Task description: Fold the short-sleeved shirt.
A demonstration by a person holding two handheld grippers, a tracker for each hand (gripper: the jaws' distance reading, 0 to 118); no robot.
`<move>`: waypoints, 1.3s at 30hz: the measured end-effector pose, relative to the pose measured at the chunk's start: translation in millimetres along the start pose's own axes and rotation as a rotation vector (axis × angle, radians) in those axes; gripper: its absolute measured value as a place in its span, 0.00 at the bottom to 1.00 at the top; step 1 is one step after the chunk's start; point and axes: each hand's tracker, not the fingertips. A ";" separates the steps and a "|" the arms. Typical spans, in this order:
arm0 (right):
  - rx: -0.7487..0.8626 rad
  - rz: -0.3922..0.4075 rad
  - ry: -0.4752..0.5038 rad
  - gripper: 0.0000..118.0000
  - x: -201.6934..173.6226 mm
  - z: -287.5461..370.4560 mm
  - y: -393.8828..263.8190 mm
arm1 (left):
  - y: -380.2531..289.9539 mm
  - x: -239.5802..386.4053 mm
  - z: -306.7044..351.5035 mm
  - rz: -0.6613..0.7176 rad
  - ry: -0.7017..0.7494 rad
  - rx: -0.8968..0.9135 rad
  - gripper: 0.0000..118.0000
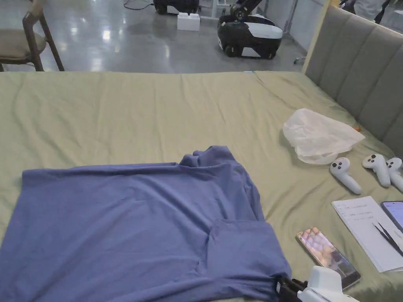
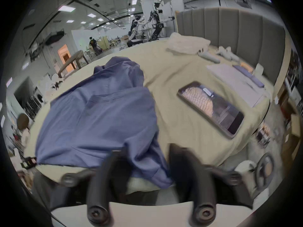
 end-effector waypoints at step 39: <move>0.286 0.334 0.182 0.58 -100.0 55.7 97.9 | 109.5 34.9 105.7 -0.108 0.007 0.439 0.66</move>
